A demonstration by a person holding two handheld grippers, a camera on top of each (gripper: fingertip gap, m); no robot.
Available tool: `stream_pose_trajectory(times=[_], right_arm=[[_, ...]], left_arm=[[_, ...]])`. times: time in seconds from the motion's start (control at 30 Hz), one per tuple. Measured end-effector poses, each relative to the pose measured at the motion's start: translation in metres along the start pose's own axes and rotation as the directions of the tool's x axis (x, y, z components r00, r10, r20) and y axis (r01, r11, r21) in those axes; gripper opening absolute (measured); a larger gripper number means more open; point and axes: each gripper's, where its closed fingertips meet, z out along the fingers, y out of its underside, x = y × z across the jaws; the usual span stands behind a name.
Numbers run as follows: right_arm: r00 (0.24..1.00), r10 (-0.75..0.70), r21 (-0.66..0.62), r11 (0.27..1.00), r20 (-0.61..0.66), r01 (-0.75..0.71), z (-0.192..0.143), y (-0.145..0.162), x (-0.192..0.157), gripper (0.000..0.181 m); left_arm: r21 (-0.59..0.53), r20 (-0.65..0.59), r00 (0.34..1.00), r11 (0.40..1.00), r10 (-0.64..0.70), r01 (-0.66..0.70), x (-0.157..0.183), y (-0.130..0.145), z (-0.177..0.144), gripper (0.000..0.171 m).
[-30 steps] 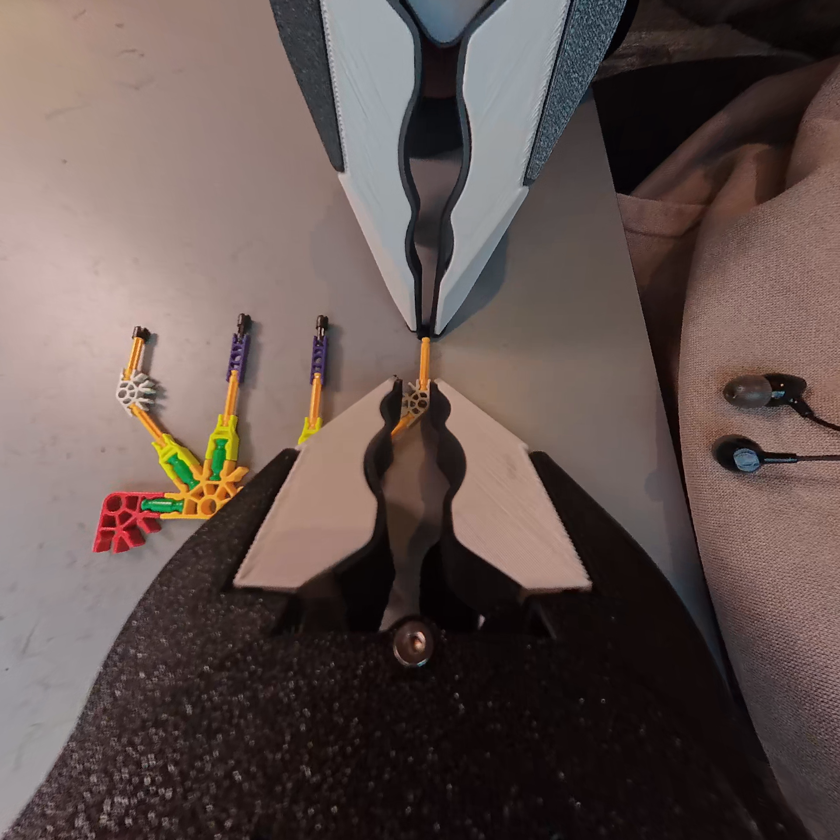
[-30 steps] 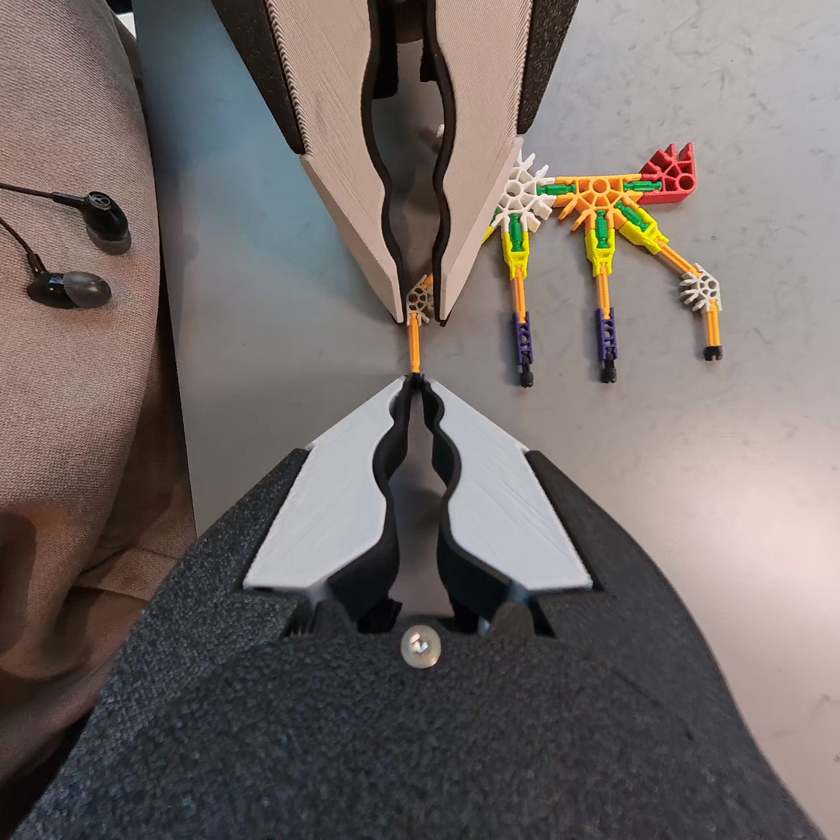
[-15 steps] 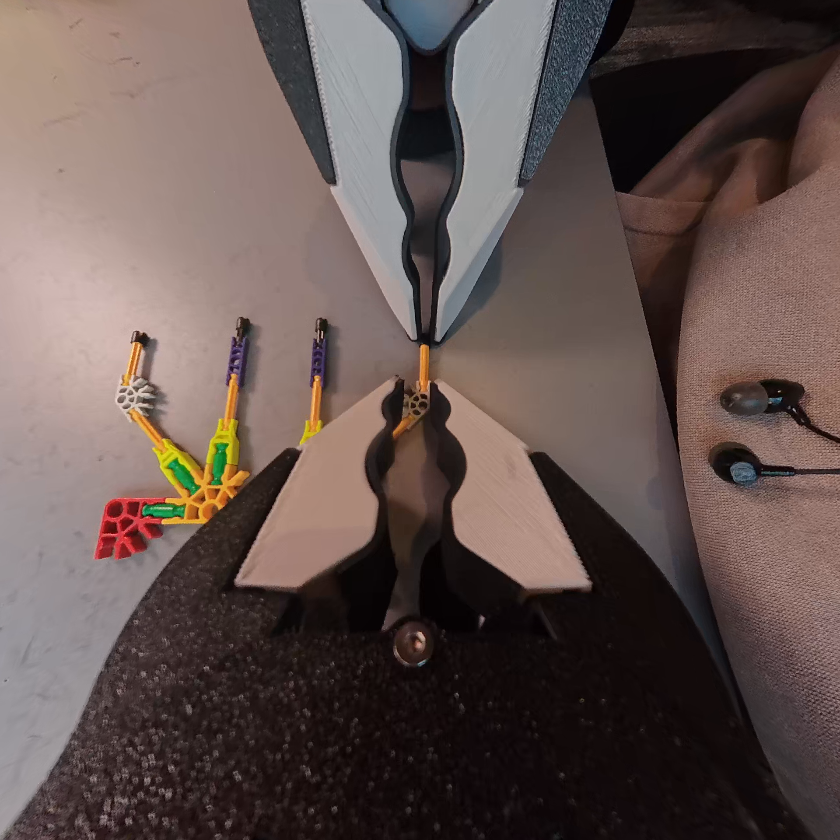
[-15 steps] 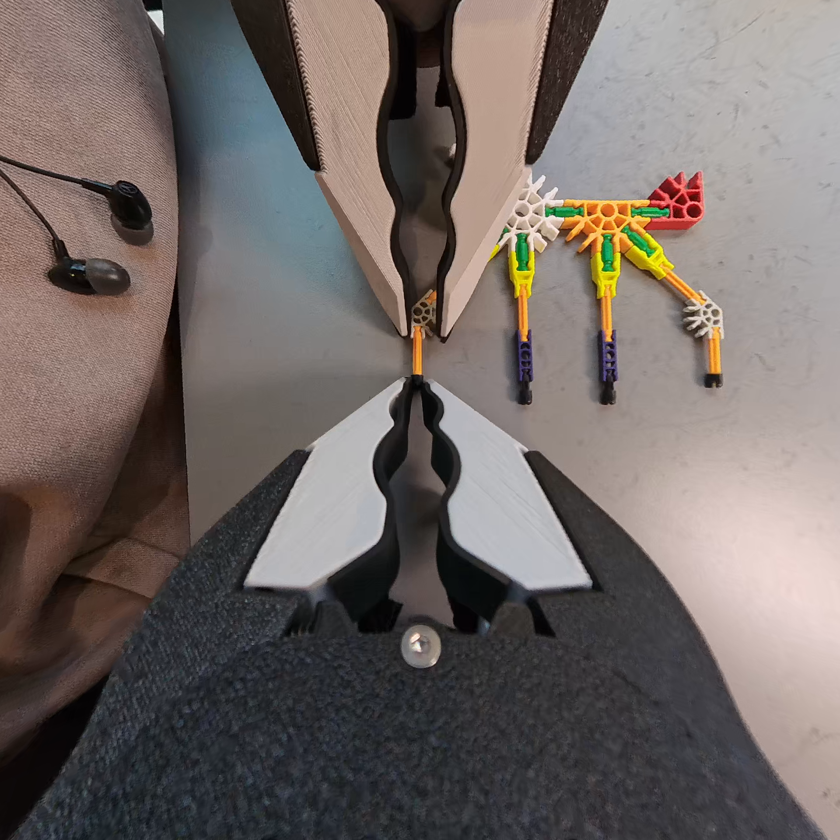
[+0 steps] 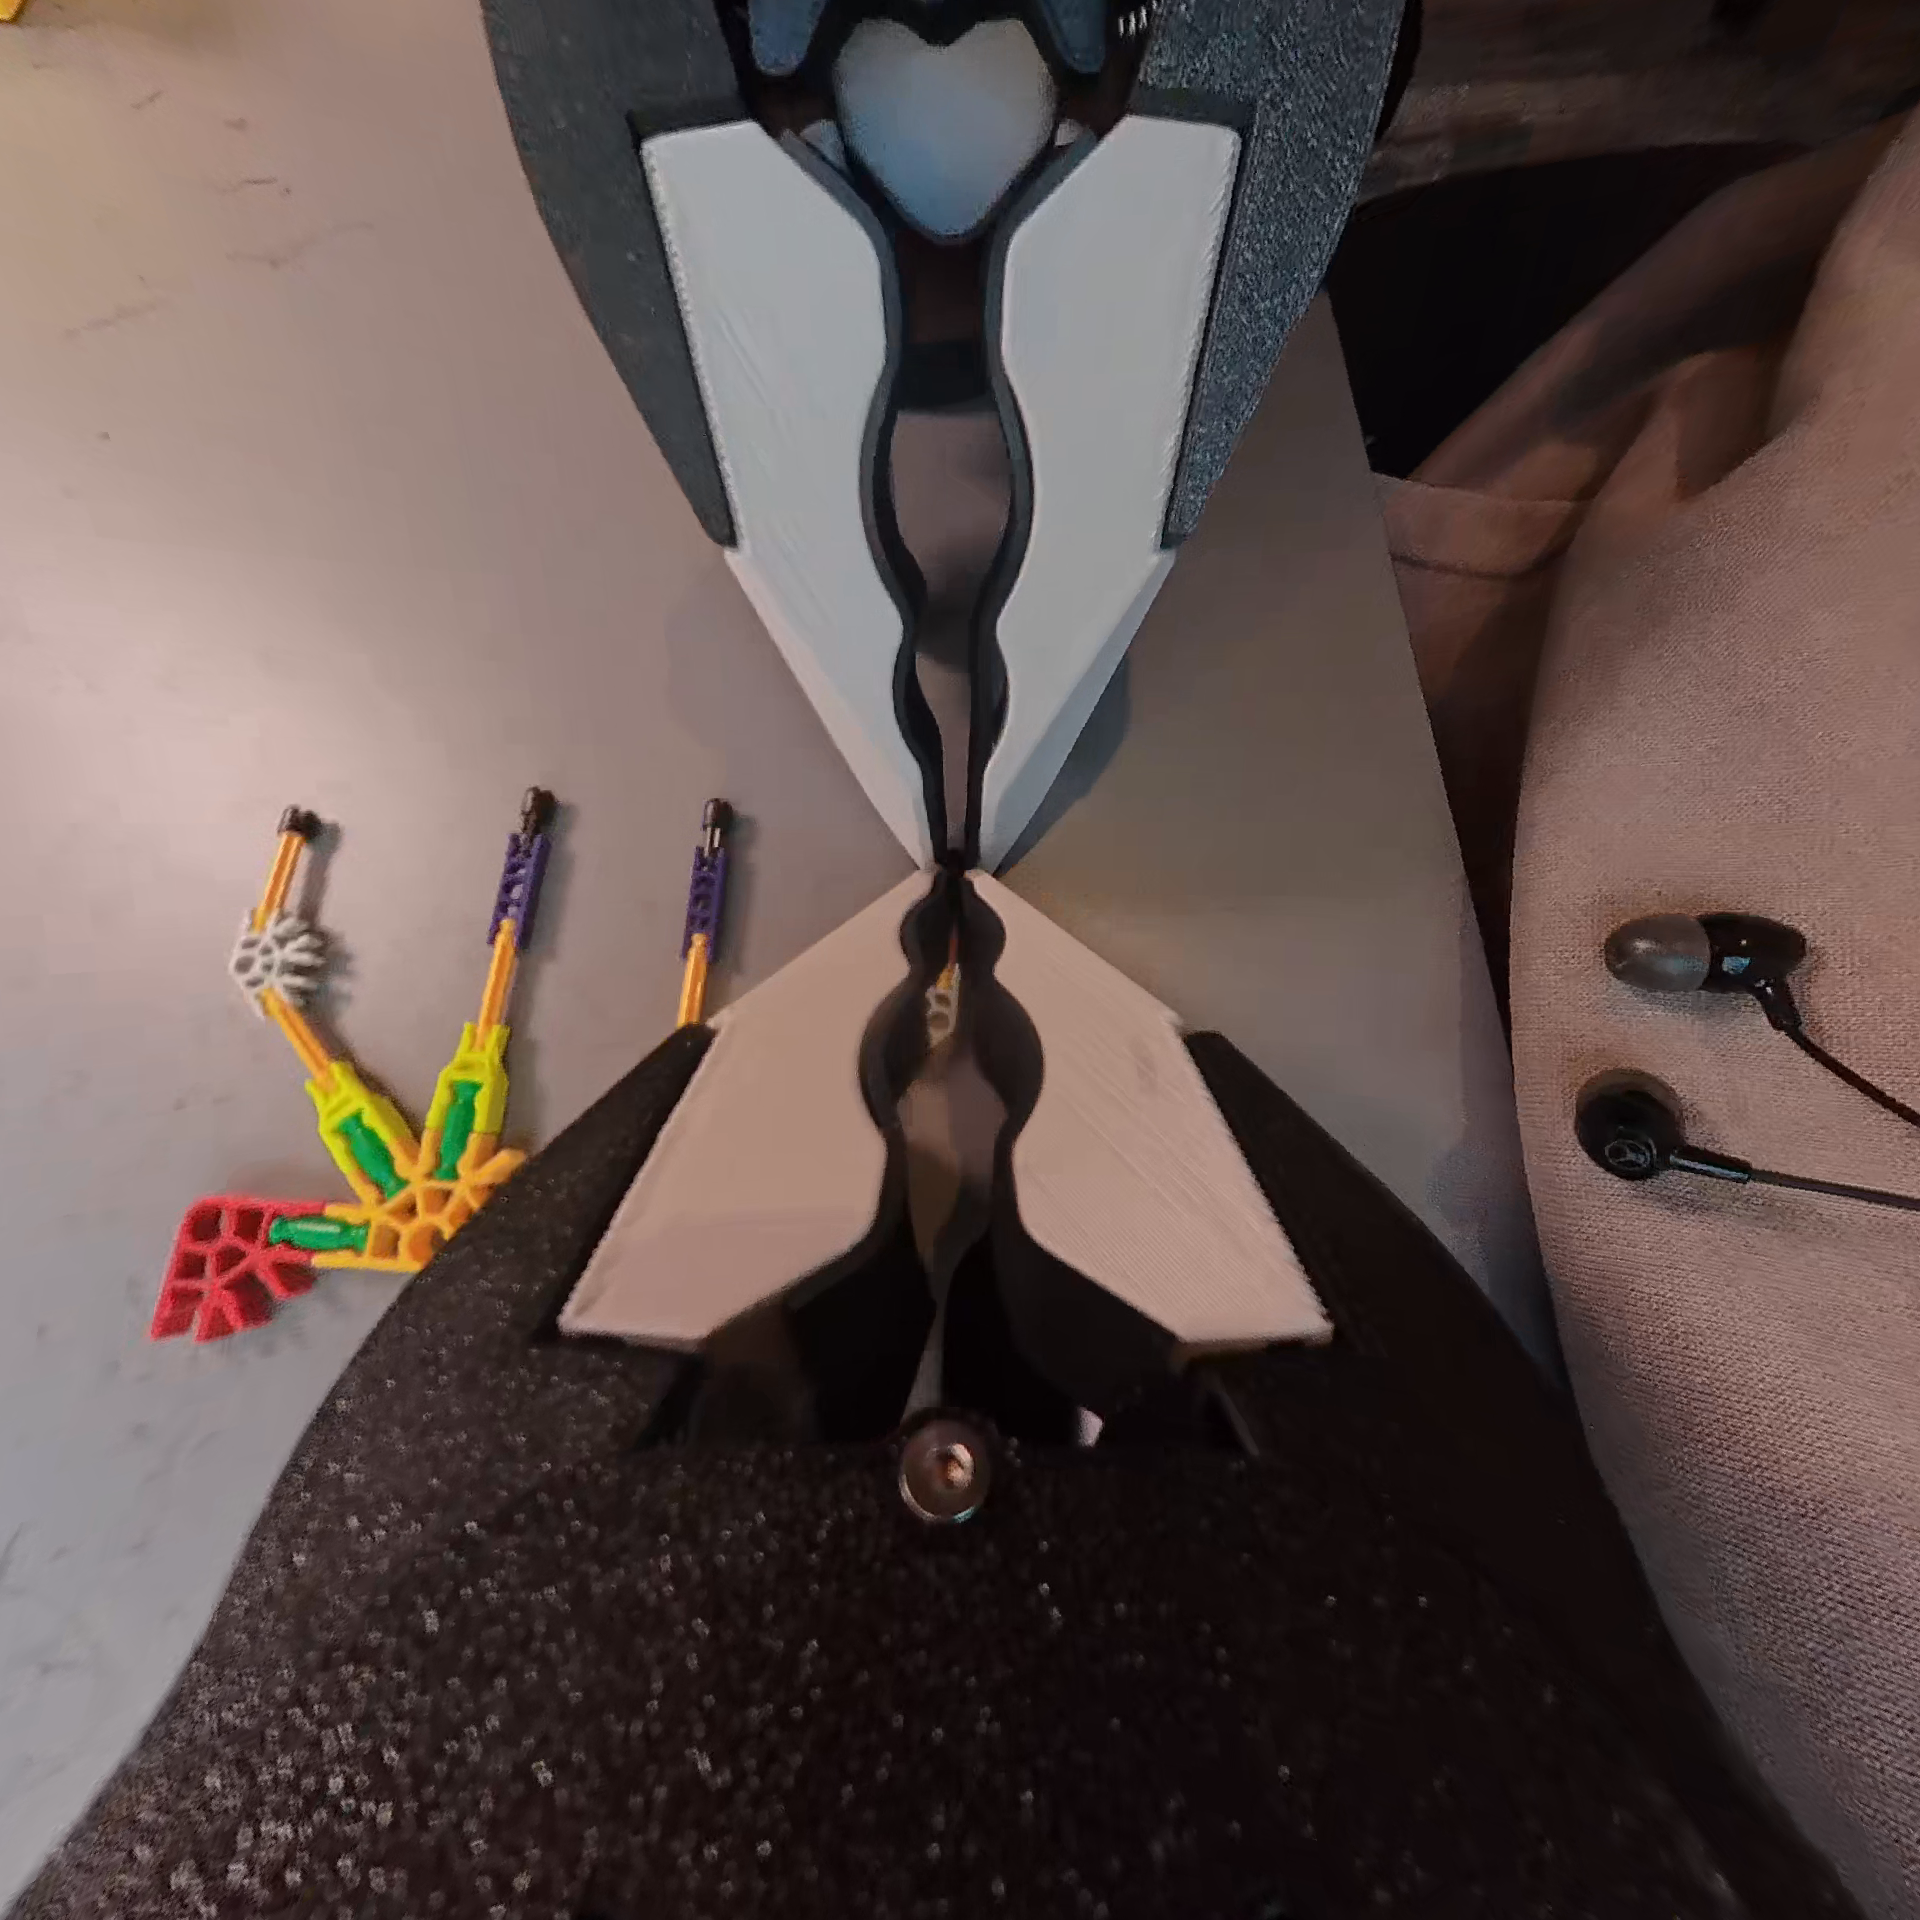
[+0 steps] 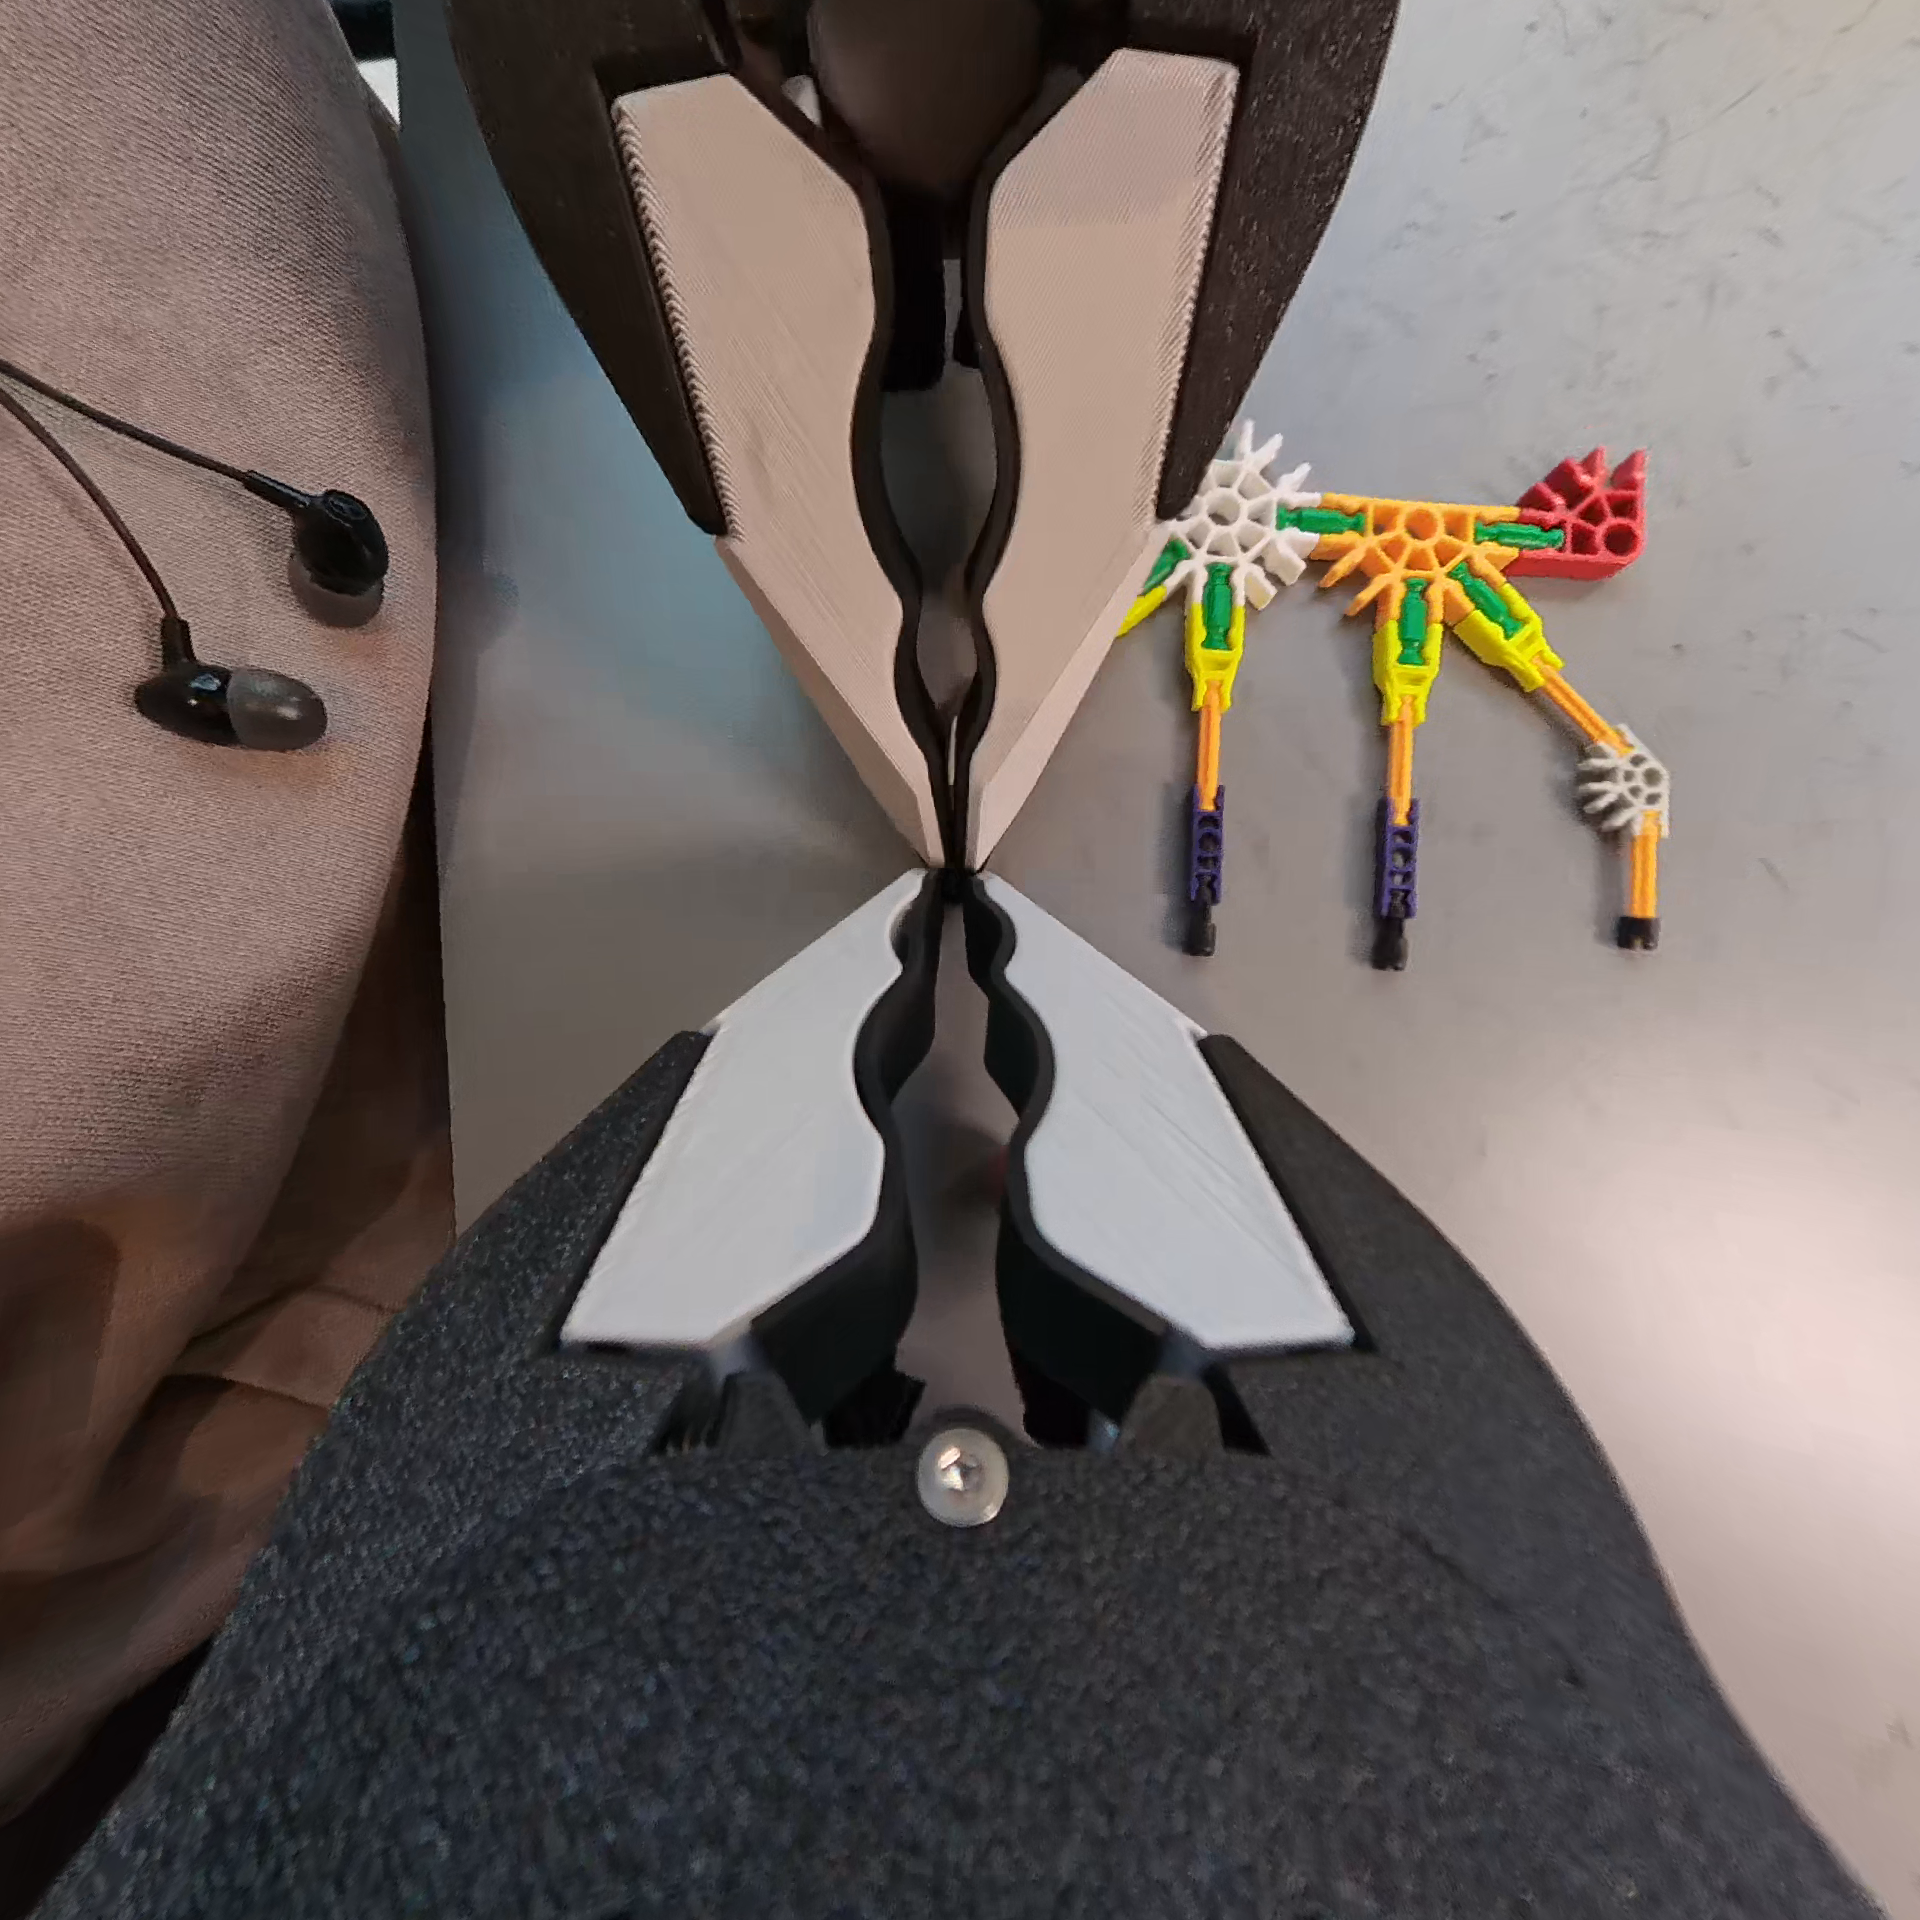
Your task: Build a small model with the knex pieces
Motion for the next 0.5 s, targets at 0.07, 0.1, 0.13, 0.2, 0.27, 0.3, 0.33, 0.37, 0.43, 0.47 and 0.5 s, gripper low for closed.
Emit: stream_pose_trajectory(times=[0.07,0.1,0.13,0.2,0.27,0.3,0.33,0.37,0.43,0.47,0.5], right_arm=[[1.0,0.003,-0.006,1.0,-0.017,-0.003,0.0,0.001,0.0,0.002],[1.0,0.003,-0.004,1.0,-0.025,-0.003,0.0,0.001,0.001,0.002],[1.0,0.006,-0.001,1.0,-0.028,-0.006,-0.001,0.001,0.001,0.002],[0.999,0.006,0.006,1.0,-0.032,-0.006,-0.001,0.001,0.001,0.002],[1.0,0.007,0.012,1.0,-0.028,-0.007,-0.001,0.002,0.001,0.003],[1.0,0.009,0.014,1.0,-0.026,-0.009,-0.001,0.002,0.001,0.003],[1.0,0.009,0.014,1.0,-0.026,-0.009,-0.001,0.002,0.001,0.003],[1.0,0.006,0.014,1.0,-0.026,-0.006,-0.001,0.002,0.001,0.003],[1.0,0.002,0.013,1.0,-0.028,-0.001,-0.002,0.002,0.001,0.003],[1.0,0.0,0.012,1.0,-0.028,0.001,-0.002,0.002,0.001,0.004],[1.0,-0.001,0.012,1.0,-0.029,0.002,-0.002,0.002,0.001,0.004]], left_arm=[[-0.007,0.001,1.0,1.0,0.002,-0.002,0.0,0.0,0.0,0.0],[-0.005,-0.005,1.0,1.0,-0.003,0.003,0.0,0.001,-0.001,0.0],[0.0,-0.01,1.0,1.0,-0.005,0.005,0.0,0.001,-0.001,0.0],[0.025,-0.013,1.0,1.0,-0.014,0.014,-0.002,0.0,-0.004,0.001],[0.072,-0.044,0.999,0.997,-0.024,0.027,-0.002,-0.005,-0.015,0.011],[0.087,-0.061,0.998,0.996,-0.029,0.034,-0.003,-0.006,-0.021,0.017],[0.097,-0.062,0.998,0.995,-0.029,0.035,-0.007,-0.006,-0.027,0.02],[0.098,-0.061,0.998,0.995,-0.017,0.023,-0.01,-0.004,-0.031,0.021],[0.072,-0.033,0.999,0.997,0.018,-0.016,-0.017,0.005,-0.036,0.024],[0.051,-0.028,0.999,0.998,0.038,-0.036,-0.019,0.01,-0.037,0.024],[0.033,-0.03,0.998,0.998,0.05,-0.049,-0.02,0.015,-0.037,0.024]])
